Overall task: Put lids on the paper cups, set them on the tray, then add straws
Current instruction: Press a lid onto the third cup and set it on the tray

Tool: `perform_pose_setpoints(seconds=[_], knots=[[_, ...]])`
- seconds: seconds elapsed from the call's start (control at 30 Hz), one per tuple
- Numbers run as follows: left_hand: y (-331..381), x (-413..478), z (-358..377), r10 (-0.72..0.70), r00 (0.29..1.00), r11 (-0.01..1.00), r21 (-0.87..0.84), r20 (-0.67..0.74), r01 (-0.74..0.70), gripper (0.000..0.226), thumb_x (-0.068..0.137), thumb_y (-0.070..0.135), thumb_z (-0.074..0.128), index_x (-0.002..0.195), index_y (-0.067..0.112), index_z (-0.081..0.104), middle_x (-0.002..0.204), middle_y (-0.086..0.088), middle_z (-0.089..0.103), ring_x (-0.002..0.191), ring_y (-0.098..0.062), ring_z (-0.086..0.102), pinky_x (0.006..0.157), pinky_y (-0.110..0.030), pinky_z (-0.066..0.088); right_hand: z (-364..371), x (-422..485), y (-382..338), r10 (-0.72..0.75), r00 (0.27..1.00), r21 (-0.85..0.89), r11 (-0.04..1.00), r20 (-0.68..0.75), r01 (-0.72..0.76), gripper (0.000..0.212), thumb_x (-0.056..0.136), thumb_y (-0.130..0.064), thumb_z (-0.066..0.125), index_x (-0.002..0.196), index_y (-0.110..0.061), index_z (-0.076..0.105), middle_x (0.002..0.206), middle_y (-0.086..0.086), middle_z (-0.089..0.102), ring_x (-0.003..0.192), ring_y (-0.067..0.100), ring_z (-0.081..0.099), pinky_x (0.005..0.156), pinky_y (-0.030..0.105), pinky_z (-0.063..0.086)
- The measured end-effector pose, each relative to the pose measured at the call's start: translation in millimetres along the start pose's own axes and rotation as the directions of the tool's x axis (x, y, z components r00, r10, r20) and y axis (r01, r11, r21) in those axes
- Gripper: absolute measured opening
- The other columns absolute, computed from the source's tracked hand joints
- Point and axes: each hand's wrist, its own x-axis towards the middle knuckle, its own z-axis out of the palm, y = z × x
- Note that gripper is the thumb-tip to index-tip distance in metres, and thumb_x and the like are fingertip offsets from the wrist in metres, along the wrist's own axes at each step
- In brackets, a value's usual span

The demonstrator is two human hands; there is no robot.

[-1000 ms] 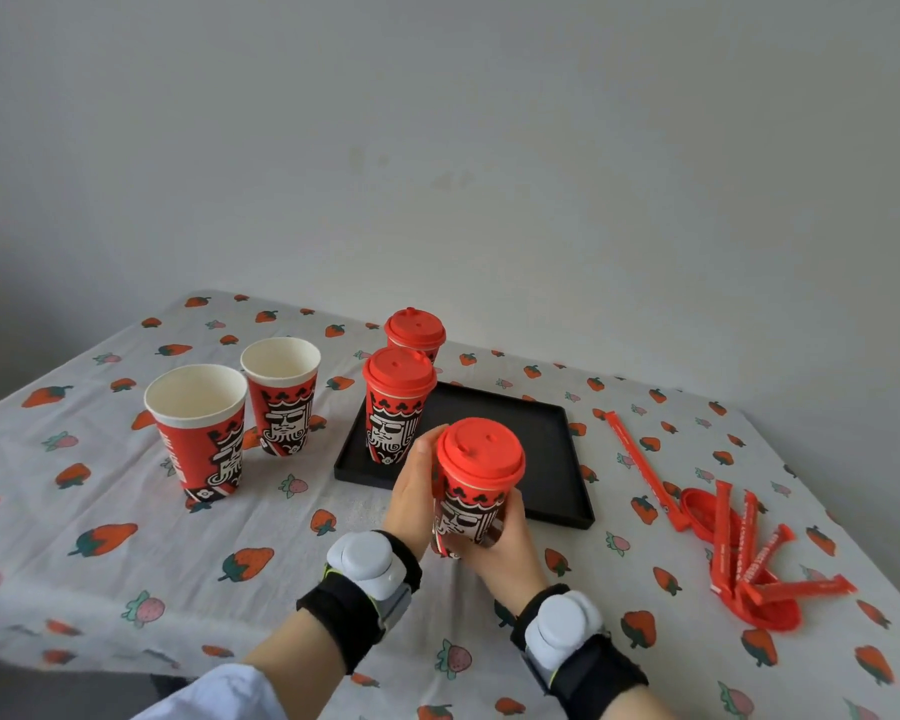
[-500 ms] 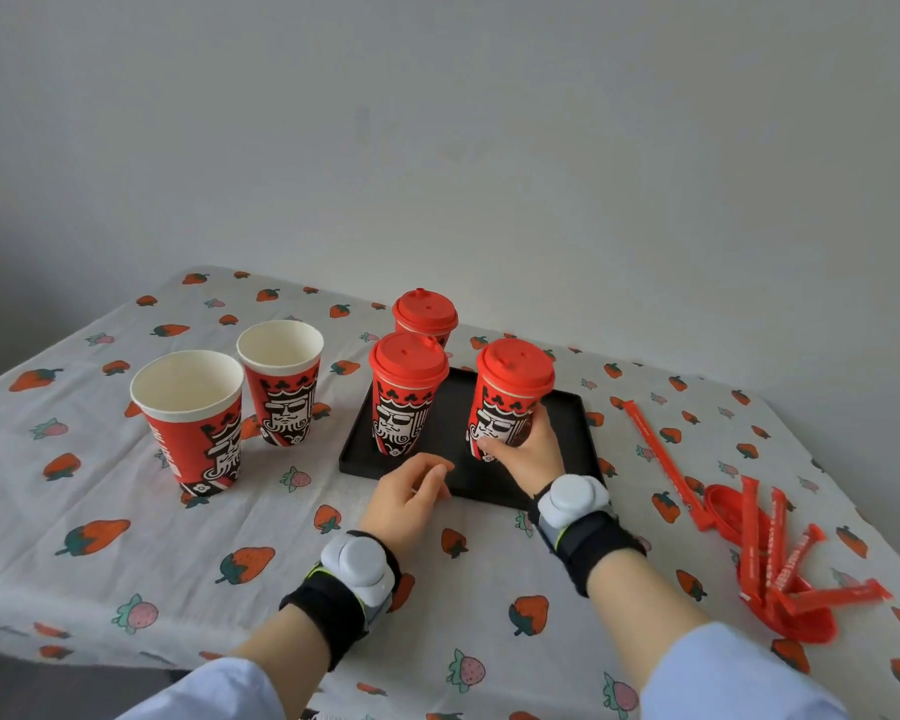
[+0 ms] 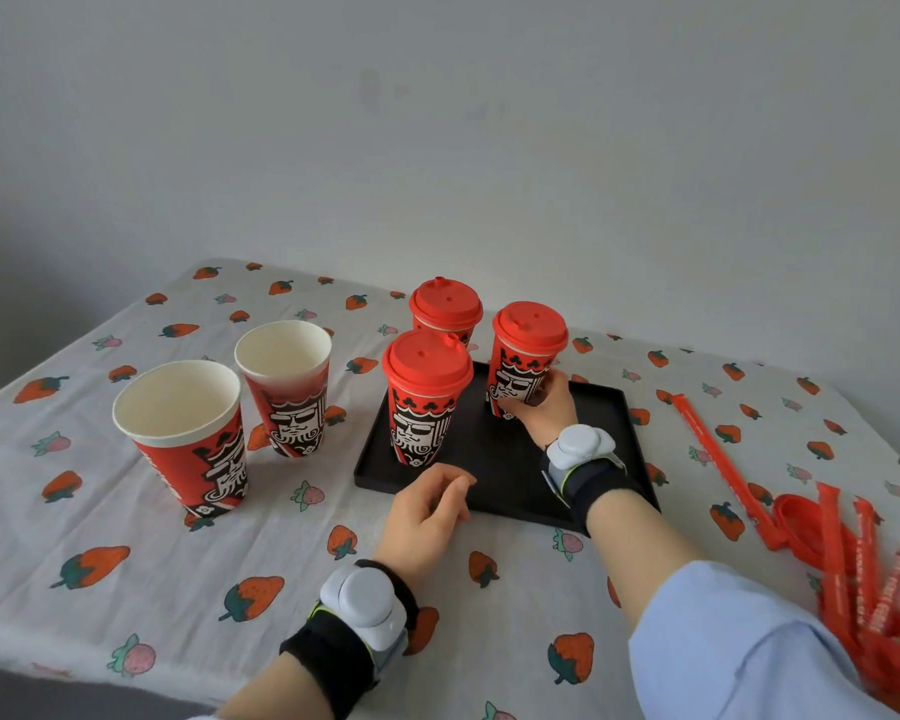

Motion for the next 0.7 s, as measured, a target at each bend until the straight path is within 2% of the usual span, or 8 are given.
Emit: perform_pose_setpoints(seconds=[0.17, 0.37, 0.5, 0.6, 0.7], knots=[[-2, 0, 1, 0.018, 1.0, 1.0, -0.013, -0.018, -0.019, 0.018, 0.094, 0.031, 0.046, 0.085, 0.033, 0.062, 0.06, 0.015, 0.059, 0.058, -0.003, 0.052, 0.064, -0.03, 0.048, 5, 11, 1, 0.009, 1.0, 0.008, 1.0, 0.012, -0.009, 0.074, 0.067, -0.008, 0.079, 0.128, -0.005, 0.039, 0.127, 0.015, 0.056, 0.117, 0.028, 0.054, 0.089, 0.025, 0.038], [1, 0, 0, 0.017, 1.0, 1.0, -0.007, -0.005, -0.017, 0.018, 0.094, 0.03, 0.046, 0.087, 0.029, 0.062, 0.057, 0.017, 0.058, 0.057, 0.0, 0.052, 0.063, -0.026, 0.047, -2, 2, 1, 0.029, 0.994, -0.013, 1.0, 0.102, -0.028, 0.084, 0.069, -0.011, 0.079, 0.137, -0.007, 0.031, 0.137, 0.013, 0.049, 0.125, 0.027, 0.048, 0.099, 0.032, 0.038], [5, -2, 0, 0.035, 0.999, 0.999, 0.018, -0.016, -0.035, 0.018, 0.094, 0.028, 0.046, 0.086, 0.025, 0.062, 0.057, 0.012, 0.056, 0.057, 0.0, 0.051, 0.064, -0.027, 0.048, -17, -32, -1, 0.035, 0.999, 0.011, 0.999, 0.007, -0.035, 0.078, 0.075, -0.011, 0.074, 0.139, -0.008, 0.03, 0.141, 0.013, 0.045, 0.129, 0.024, 0.044, 0.106, 0.034, 0.037], [7, -2, -1, 0.051, 0.998, 0.998, 0.05, -0.029, -0.049, 0.018, 0.094, 0.026, 0.047, 0.086, 0.021, 0.062, 0.061, 0.008, 0.056, 0.057, -0.001, 0.052, 0.066, -0.03, 0.048, -26, -76, 0, -0.031, 0.997, 0.094, 0.995, -0.073, 0.038, 0.063, 0.077, -0.008, 0.07, 0.132, -0.018, 0.04, 0.13, 0.001, 0.053, 0.118, 0.011, 0.05, 0.099, 0.024, 0.04], [8, -6, 0, 0.084, 0.995, 0.993, 0.091, -0.046, -0.08, 0.017, 0.094, 0.025, 0.049, 0.086, 0.019, 0.062, 0.061, 0.005, 0.057, 0.056, -0.001, 0.052, 0.064, -0.03, 0.048, -38, -127, 3, -0.096, 0.994, 0.104, 0.989, -0.048, 0.101, 0.047, 0.079, -0.01, 0.068, 0.118, -0.027, 0.05, 0.111, -0.016, 0.057, 0.105, -0.003, 0.054, 0.086, 0.01, 0.044]])
